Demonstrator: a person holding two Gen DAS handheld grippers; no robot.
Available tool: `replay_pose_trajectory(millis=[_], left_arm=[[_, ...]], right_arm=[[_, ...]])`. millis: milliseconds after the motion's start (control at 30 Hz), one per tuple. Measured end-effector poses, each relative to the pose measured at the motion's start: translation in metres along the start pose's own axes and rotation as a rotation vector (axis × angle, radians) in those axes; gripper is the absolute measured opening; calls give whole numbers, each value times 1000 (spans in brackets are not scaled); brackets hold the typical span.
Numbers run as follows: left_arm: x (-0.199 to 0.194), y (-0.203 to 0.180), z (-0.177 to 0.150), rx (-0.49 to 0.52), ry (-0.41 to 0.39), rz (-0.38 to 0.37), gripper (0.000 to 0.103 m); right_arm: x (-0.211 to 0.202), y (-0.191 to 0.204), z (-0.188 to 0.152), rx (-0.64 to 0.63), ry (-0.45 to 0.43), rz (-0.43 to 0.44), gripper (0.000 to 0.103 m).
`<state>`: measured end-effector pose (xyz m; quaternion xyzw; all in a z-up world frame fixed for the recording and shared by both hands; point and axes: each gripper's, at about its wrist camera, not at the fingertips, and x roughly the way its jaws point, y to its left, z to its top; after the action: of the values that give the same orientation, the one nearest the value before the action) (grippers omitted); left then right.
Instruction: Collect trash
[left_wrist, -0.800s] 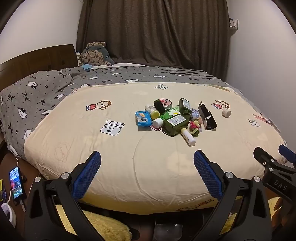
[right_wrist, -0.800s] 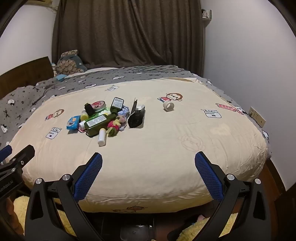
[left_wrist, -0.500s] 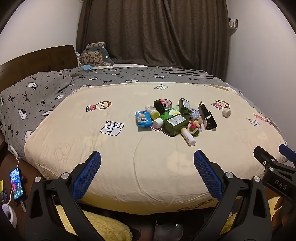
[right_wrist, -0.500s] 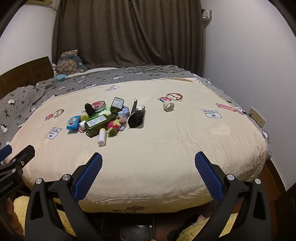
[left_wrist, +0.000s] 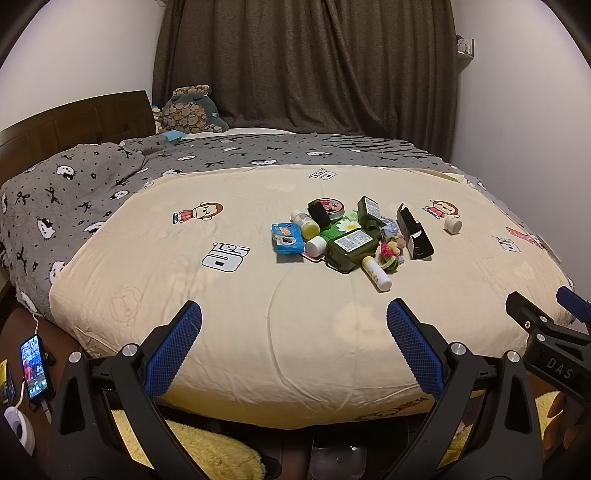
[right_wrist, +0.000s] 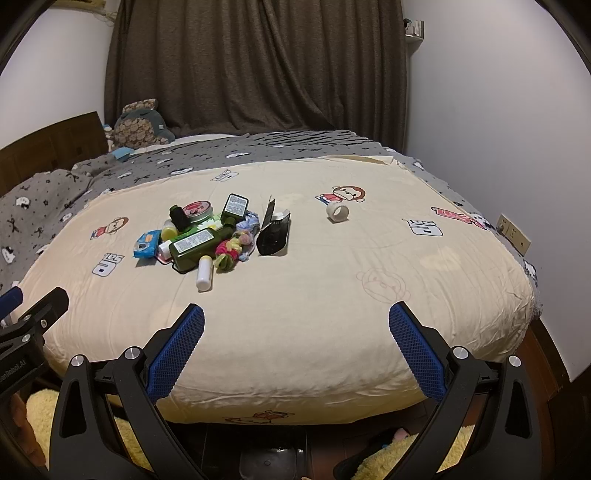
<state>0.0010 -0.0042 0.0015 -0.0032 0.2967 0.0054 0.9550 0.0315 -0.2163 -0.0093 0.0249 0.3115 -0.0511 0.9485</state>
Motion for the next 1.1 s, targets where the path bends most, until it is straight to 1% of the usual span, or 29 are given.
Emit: replay_pose_trajectory(millis=[200, 1100], left_arm=[[0, 6, 3, 1, -1, -2, 95], [-2, 3, 6, 12, -2, 1, 95]], right_arm=[[0, 0, 0, 0, 0, -1, 100], [0, 1, 0, -2, 0, -3, 100]])
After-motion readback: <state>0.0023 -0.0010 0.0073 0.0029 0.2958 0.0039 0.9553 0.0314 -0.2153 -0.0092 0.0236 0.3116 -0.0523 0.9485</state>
